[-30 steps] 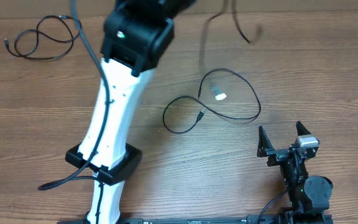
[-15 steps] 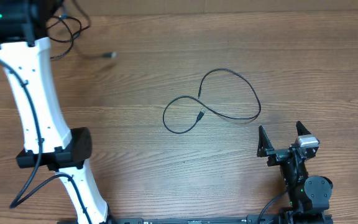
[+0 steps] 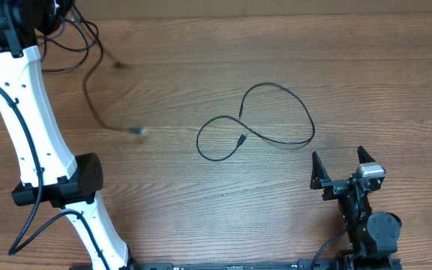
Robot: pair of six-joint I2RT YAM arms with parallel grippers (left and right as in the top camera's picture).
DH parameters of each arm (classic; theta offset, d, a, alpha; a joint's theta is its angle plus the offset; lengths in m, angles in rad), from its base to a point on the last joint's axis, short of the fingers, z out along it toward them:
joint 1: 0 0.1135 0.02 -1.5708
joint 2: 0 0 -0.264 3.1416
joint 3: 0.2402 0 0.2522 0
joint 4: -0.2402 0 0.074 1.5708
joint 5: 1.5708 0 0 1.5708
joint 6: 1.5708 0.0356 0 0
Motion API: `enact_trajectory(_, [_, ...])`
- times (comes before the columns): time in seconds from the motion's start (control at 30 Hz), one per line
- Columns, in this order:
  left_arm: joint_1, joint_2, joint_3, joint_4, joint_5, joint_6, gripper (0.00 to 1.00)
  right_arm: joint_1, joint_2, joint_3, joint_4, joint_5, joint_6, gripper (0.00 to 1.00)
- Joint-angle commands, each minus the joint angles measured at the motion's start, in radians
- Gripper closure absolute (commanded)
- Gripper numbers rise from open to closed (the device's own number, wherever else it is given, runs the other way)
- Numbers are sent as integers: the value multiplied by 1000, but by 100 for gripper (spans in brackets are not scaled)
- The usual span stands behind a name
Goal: Untangle cables
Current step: 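Lower the held cable toward the upper left area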
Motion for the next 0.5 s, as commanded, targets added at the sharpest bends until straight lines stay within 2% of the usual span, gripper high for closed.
enact_trajectory(0.0, [5,9,8,-57,17,-18,96,5,-8,-10,3,-2,-2,0])
enact_trajectory(0.13, [17,11,6,-145,-5,-94,96,5,-8,-10,3,-2,-2,0])
enact_trajectory(0.47, [121,28,2,-225,-55,-105,96,5,-8,-10,3,-2,-2,0])
